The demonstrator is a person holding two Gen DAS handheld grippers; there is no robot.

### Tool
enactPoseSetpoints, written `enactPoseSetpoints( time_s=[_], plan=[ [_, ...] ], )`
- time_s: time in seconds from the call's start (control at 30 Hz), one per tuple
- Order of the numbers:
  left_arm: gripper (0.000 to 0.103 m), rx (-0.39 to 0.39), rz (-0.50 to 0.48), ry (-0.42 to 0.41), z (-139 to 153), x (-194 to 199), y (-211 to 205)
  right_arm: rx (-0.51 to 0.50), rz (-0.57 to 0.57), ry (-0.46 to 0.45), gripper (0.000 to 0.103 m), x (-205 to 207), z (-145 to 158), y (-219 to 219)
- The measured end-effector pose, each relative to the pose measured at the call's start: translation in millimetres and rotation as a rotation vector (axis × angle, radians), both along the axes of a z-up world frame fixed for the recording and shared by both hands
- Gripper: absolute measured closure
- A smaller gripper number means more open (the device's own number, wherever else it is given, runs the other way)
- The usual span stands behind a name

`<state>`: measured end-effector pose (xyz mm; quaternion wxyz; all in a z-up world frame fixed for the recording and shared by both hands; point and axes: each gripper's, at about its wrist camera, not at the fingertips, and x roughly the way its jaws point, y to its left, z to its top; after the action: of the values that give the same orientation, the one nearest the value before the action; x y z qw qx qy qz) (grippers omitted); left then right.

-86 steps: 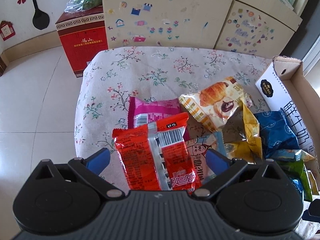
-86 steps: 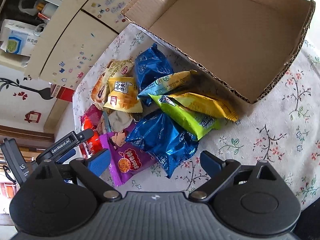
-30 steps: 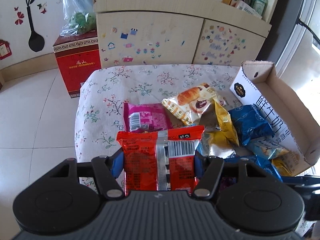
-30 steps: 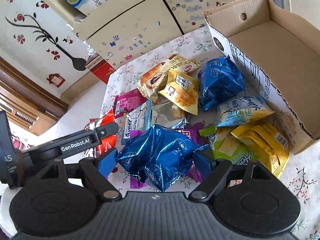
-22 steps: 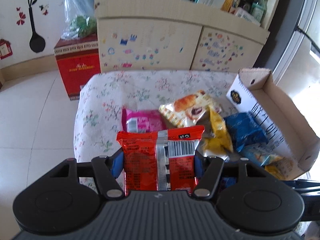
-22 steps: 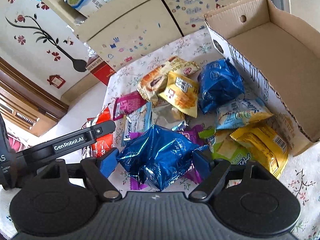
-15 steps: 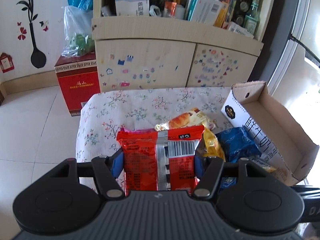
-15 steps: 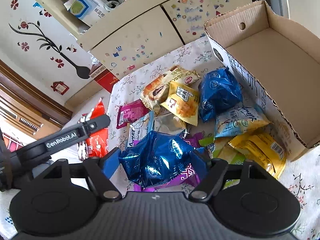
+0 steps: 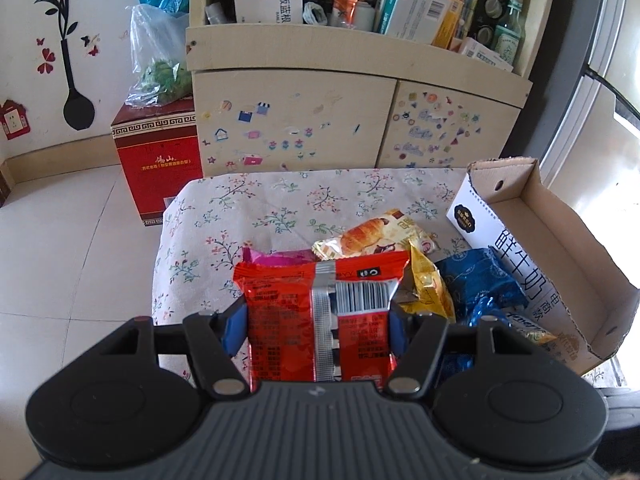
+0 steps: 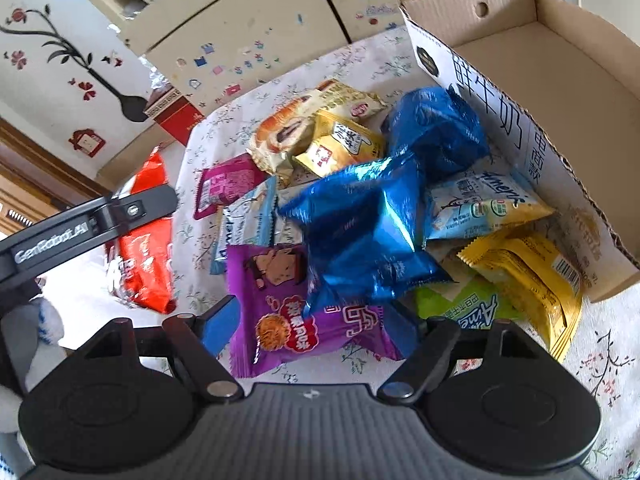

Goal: Organize snacks
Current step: 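Grasp the red wafer pack with the left tool while the right tool grasps the blue foil bag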

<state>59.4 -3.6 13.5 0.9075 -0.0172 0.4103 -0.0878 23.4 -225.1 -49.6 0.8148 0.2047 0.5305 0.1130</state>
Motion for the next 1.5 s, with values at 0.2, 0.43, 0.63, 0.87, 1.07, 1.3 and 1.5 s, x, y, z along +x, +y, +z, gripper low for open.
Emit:
enactPoseSetpoints(
  time_s=[0.2,0.43,0.63,0.87,1.07,1.3,1.5],
  plan=[
    [0.038,-0.015,0.011,-0.002,2,-1,3,0.088,-0.073,0.020,0.015,1,10,-24],
    [0.038,-0.031,0.006,0.000,5,-1,0,0.089,-0.135,-0.036,0.010,0,24,-52],
    [0.038,-0.031,-0.015,0.003,5,-1,-7,-0.024,-0.047,-0.052,0.008,17,12,-23],
    [0.038,-0.004,0.008,0.019,-2,2,-7,-0.147,-0.016,-0.038,0.030,24,-5,-4],
    [0.038,0.008,0.037,-0.011,3,2,-5,-0.102,0.028,-0.106,0.037,12,16,-1],
    [0.038,0.033,0.052,-0.052,9,1,-8,-0.107,0.039,-0.204,0.037,4,38,1],
    [0.038,0.043,0.057,-0.102,20,-1,-16,-0.117,0.007,-0.281,0.037,0,58,-9]
  ],
)
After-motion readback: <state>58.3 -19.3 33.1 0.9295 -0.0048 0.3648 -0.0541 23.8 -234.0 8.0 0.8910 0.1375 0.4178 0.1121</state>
